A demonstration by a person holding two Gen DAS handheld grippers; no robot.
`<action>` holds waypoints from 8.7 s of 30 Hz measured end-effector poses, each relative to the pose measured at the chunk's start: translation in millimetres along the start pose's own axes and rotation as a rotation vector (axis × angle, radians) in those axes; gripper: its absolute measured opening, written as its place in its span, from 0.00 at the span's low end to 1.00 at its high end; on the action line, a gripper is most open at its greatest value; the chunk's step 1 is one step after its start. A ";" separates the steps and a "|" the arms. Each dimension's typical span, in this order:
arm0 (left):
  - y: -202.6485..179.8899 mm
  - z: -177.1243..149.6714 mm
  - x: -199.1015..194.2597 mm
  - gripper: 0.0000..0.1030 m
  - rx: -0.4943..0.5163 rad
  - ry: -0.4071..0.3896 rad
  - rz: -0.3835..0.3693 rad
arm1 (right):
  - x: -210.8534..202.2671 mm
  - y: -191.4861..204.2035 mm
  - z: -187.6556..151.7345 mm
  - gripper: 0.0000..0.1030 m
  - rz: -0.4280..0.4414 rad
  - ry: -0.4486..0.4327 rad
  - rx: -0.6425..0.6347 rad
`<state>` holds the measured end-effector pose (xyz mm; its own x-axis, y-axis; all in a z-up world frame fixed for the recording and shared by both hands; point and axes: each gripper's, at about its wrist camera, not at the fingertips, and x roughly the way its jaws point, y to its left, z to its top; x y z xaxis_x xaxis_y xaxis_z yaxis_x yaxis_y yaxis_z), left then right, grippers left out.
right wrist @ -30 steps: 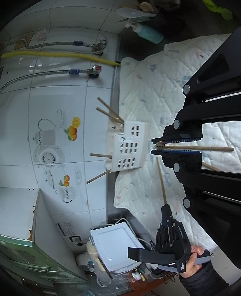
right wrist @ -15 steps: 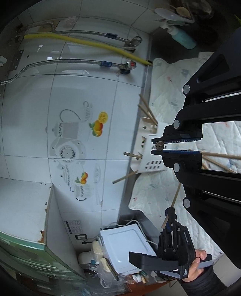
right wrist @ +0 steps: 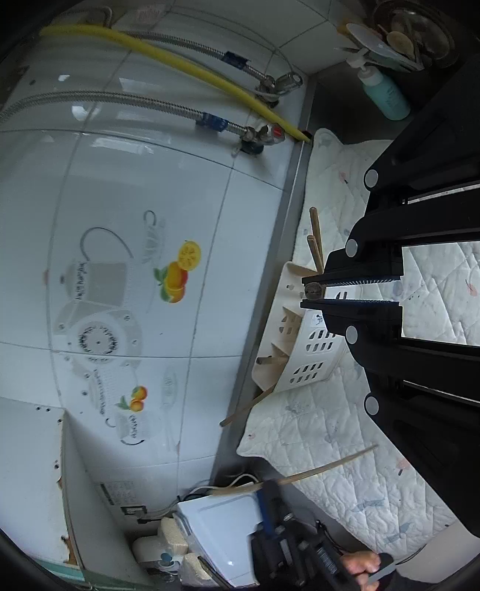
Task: Organize utensils
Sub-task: 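Lift the right tool's chopstick toward the white holder while the left tool lifts its own, then drop the right tool's chopstick into the holder and open while the left tool lowers its own, then open the left tool over the holder, releasing its chopstick, then move both open tools back down to the remaining chopsticks on the mat, then close the right tool on a chopstick while the left tool grasps another, then raise the right tool's chopstick over the holder while the left tool raises its own, then drop the right tool's chopstick into the holder and open while the left tool releases its own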
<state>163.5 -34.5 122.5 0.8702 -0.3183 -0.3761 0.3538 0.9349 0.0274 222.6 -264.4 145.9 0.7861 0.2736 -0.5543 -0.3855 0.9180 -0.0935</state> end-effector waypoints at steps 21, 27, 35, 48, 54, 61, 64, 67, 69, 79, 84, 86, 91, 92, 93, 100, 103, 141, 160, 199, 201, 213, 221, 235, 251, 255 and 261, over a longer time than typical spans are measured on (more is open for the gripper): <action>9.1 99.9 63.6 0.05 0.027 -0.205 0.109 | 39.9 -8.6 9.1 0.22 -0.024 0.045 -0.060; 24.6 82.8 92.2 0.05 -0.036 -0.160 0.109 | 17.2 -3.9 -5.2 0.25 0.006 -0.014 -0.057; 32.6 58.4 102.9 0.06 -0.070 -0.106 0.078 | -4.6 15.8 -46.7 0.25 0.050 -0.058 -0.042; 7.7 15.6 27.3 0.38 -0.049 -0.100 0.050 | -8.7 43.3 -164.8 0.25 0.080 0.057 0.065; -9.1 -38.3 -5.4 0.48 -0.048 -0.028 0.032 | -0.1 52.2 -216.6 0.25 0.103 0.123 0.149; -13.3 -112.2 -19.4 0.52 -0.131 0.101 0.020 | 9.7 59.2 -253.3 0.23 0.086 0.158 0.202; -14.7 -140.0 -16.2 0.52 -0.169 0.172 0.007 | 14.7 62.9 -260.5 0.21 0.086 0.170 0.205; -17.9 -165.8 -13.5 0.52 -0.189 0.228 0.001 | 17.5 66.4 -263.6 0.20 0.082 0.172 0.198; -21.2 -179.8 -12.5 0.52 -0.193 0.260 -0.010 | 19.8 68.8 -264.8 0.17 0.074 0.176 0.191; -46.7 -220.6 -3.0 0.52 -0.170 0.369 -0.037 | 22.5 69.9 -268.1 0.16 0.070 0.183 0.205; -53.4 -225.4 8.1 0.52 -0.178 0.409 -0.041 | 23.2 70.5 -268.7 0.17 0.072 0.185 0.211; -55.5 -226.1 11.6 0.52 -0.166 0.418 -0.035 | 23.6 70.3 -269.3 0.17 0.073 0.185 0.219; -60.5 -229.0 20.4 0.52 -0.142 0.442 -0.015 | 23.5 69.7 -270.2 0.17 0.076 0.182 0.229; -61.4 -229.2 21.5 0.52 -0.138 0.445 -0.011 | 23.8 69.7 -270.1 0.17 0.076 0.182 0.230; -62.4 -229.4 22.5 0.52 -0.133 0.447 -0.006 | 23.7 69.5 -270.2 0.18 0.079 0.182 0.232; -63.6 -231.1 27.2 0.56 -0.129 0.461 0.005 | 24.0 69.5 -270.3 0.23 0.090 0.181 0.240; -64.9 -231.5 28.6 0.65 -0.125 0.463 0.008 | 24.1 69.5 -270.5 0.24 0.091 0.180 0.239; -69.9 -229.4 28.4 0.48 -0.143 0.423 0.035 | 25.2 66.8 -271.8 0.07 0.054 0.163 0.181; -80.9 -231.9 31.2 0.12 -0.124 0.414 0.001 | 24.3 66.5 -273.6 0.07 0.054 0.156 0.195; -54.5 -202.2 11.0 0.04 -0.190 0.286 -0.090 | -37.2 55.8 -192.5 0.06 0.056 -0.032 0.170; -60.1 -209.7 12.2 0.07 -0.170 0.307 -0.091 | -36.2 56.7 -194.3 0.06 0.057 -0.028 0.168; -64.5 -237.0 27.8 0.21 -0.151 0.393 -0.066 | -37.1 57.0 -195.9 0.06 0.056 -0.033 0.165; -60.4 -231.8 29.8 0.06 -0.167 0.385 -0.041 | -39.7 57.2 -192.6 0.06 0.056 -0.042 0.159; -41.2 -160.7 0.4 0.05 -0.149 0.118 -0.001 | -57.2 44.3 -140.4 0.06 0.090 -0.126 0.133; -11.8 -81.2 4.6 0.05 -0.121 0.048 -0.024 | -53.3 23.4 -23.6 0.06 0.056 -0.182 0.037; -6.5 -62.3 6.3 0.05 -0.101 0.039 -0.022 | -47.4 15.4 6.3 0.06 0.004 -0.188 0.013; 0.3 -29.3 1.0 0.05 -0.082 -0.020 -0.013 | -11.5 1.6 30.0 0.06 -0.033 -0.128 0.020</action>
<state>154.5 -30.0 95.0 0.8726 -0.3329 -0.3573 0.3367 0.9401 -0.0534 227.4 -257.5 176.9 0.8539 0.2759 -0.4413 -0.3491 0.9325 -0.0925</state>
